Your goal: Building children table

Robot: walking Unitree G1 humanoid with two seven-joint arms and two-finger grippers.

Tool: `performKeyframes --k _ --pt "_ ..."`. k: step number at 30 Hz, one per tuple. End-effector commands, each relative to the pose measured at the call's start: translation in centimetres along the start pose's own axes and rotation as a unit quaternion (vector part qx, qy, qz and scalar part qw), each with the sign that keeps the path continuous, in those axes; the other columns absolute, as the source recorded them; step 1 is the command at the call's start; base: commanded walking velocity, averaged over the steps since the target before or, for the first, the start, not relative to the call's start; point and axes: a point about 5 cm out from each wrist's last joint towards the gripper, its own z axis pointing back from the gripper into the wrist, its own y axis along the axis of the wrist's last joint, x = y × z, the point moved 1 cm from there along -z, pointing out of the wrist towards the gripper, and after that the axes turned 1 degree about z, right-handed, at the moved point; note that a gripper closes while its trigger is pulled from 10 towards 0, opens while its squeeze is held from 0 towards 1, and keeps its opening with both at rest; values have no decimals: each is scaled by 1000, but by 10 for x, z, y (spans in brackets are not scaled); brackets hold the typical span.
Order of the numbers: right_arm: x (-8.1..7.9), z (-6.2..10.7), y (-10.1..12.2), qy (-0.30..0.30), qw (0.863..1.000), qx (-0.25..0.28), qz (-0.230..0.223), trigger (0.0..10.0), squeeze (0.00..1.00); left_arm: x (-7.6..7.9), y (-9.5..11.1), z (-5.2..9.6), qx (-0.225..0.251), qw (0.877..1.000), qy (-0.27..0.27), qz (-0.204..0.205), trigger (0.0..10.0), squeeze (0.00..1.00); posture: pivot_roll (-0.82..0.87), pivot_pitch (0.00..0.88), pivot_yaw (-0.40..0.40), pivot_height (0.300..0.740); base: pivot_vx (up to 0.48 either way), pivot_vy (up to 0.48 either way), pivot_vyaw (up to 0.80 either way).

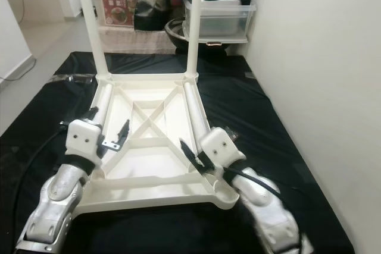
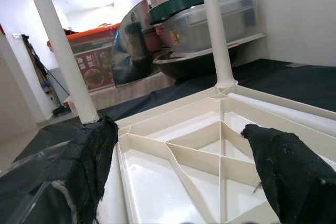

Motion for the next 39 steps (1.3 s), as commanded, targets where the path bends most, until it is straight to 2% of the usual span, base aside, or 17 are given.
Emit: performKeyframes --k 1,4,8,14,19,31,33,34,35,38,39 --pt "5 11 -3 32 999 -15 8 10000 0 1 -6 0 -15 1000 -3 -5 10000 0 50 0 -56 740 0 0 0" --pt "13 29 -14 99 992 -59 42 10000 0 4 -7 -2 -16 1000 -5 -4 10000 0 45 0 -59 740 0 0 0" --pt "14 36 -24 144 982 -96 74 10000 0 6 -8 -2 -18 1000 -5 -4 10000 0 43 0 -65 740 0 0 0" --pt "20 28 -42 129 975 -153 102 10000 0 6 -7 -4 -17 1000 -2 -3 10000 0 53 0 -73 740 0 0 0" --pt "31 16 -44 86 977 -166 98 10000 0 4 -7 -4 -16 1000 3 -4 10000 0 58 0 -79 740 0 0 0" --pt "21 17 -54 89 971 -190 114 10000 0 4 -7 -6 -14 1000 5 -4 10000 0 54 0 -78 740 0 0 0" --pt "23 9 -49 39 979 -178 95 10000 0 5 -8 -6 -15 1000 5 -5 10000 0 51 0 -79 740 0 0 0" --pt "23 9 -49 39 979 -178 95 10000 0 5 -8 -6 -15 1000 5 -5 10000 0 51 0 -79 740 0 0 0" --pt "27 3 -46 -9 982 -169 80 10000 0 5 -8 -6 -16 1000 5 -5 10000 0 52 0 -80 740 0 0 0" --pt "29 0 -44 -42 983 -164 69 10000 0 5 -8 -7 -16 1000 5 -5 10000 0 52 0 -80 740 0 0 0" --pt "27 -8 -40 -95 983 -152 34 10000 0 5 -8 -7 -16 1000 5 -5 10000 0 56 0 -78 740 0 0 0"
